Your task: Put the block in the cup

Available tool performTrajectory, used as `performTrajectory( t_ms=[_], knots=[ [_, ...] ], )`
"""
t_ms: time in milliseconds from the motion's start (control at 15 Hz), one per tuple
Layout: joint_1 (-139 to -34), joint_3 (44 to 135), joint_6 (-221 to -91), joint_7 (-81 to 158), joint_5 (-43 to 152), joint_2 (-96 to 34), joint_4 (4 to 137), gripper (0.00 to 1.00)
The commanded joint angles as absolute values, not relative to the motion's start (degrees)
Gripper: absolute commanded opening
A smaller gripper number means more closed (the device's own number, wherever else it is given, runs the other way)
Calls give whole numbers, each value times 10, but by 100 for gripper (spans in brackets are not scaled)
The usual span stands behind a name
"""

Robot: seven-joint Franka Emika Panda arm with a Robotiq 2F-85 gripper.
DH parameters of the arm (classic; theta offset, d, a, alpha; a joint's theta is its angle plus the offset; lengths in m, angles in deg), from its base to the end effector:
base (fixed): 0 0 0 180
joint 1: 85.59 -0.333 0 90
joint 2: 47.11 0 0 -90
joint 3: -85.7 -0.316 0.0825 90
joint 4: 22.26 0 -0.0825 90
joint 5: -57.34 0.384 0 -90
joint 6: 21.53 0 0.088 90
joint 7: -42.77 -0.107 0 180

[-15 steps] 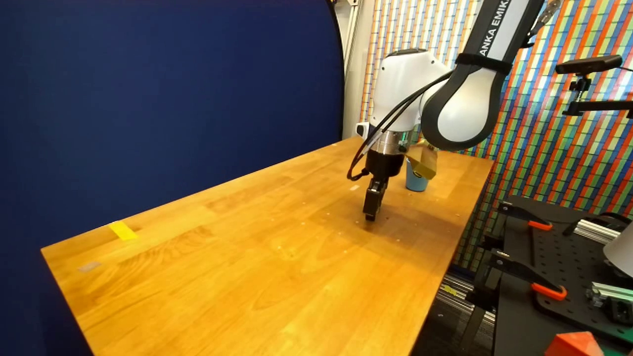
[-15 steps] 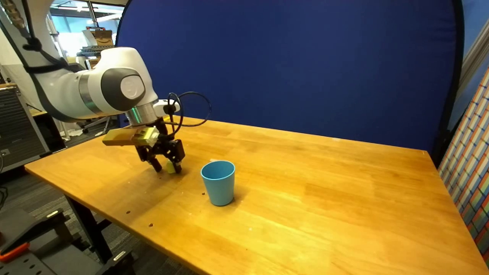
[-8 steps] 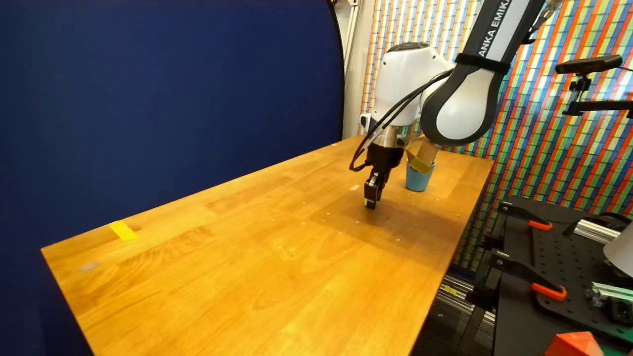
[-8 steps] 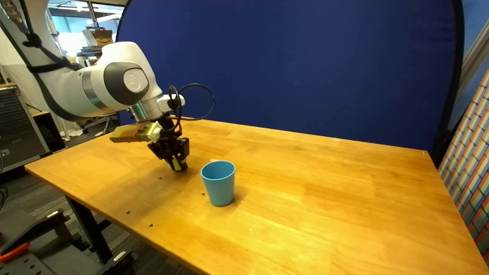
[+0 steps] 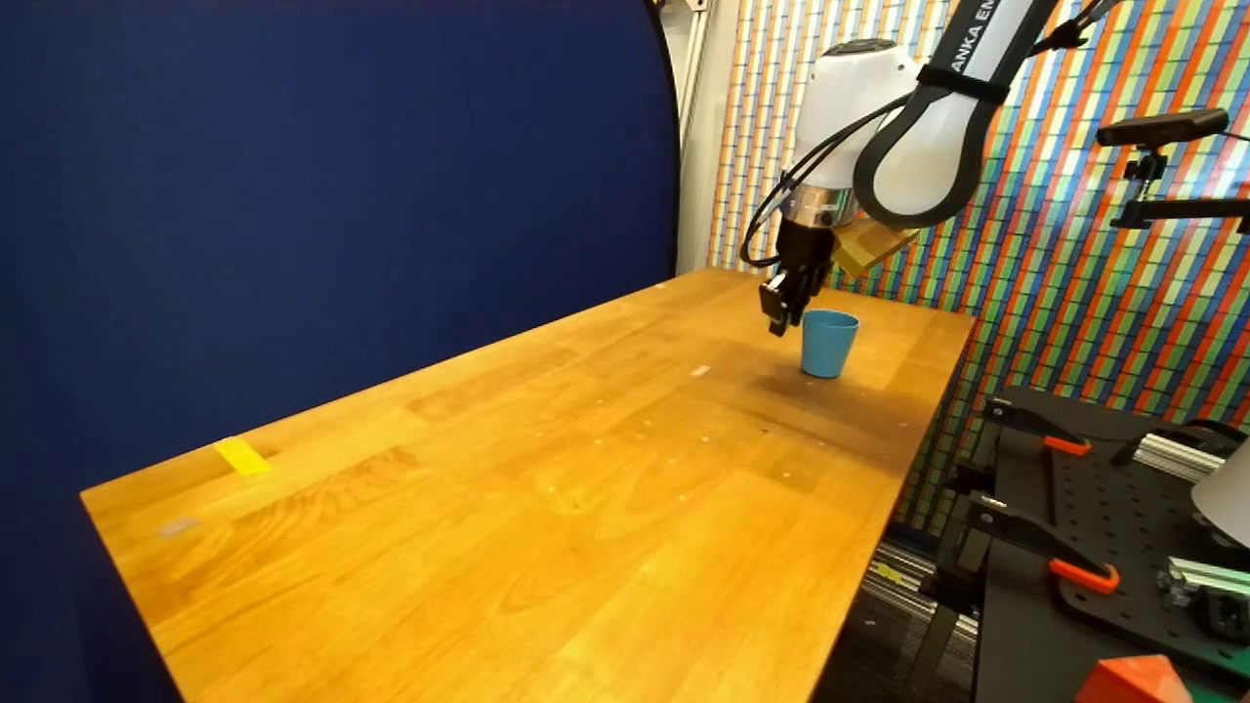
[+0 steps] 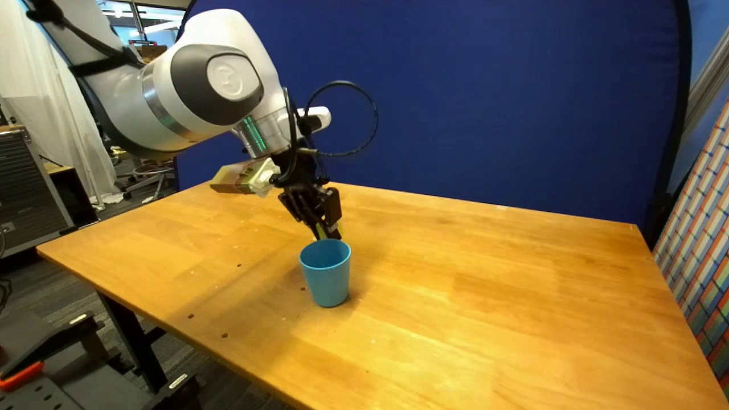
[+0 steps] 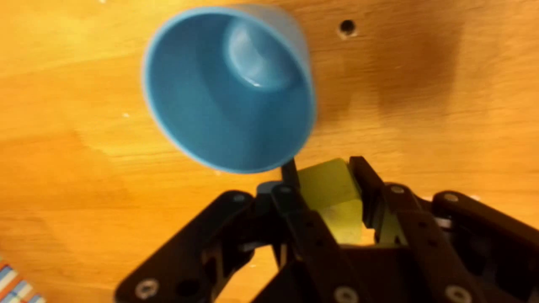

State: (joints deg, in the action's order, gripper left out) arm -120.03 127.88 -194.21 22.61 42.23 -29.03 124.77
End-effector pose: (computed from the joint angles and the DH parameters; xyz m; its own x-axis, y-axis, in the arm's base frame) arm 0.4619 -0.0603 0.1977 0.9618 -0.1497 0.2291 -0.2010 -0.9545 0.2203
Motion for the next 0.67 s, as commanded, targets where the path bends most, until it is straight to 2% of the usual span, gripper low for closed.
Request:
performTrajectory(
  t_ms=[0,333,600],
  knots=[
    [-1284,1423,-1937,176,368,-364,1287,19],
    [-1380,1575,-1943,134,300,-400,1294,19],
    [-1384,1584,-1920,166,305,-465,1316,19]
  ],
)
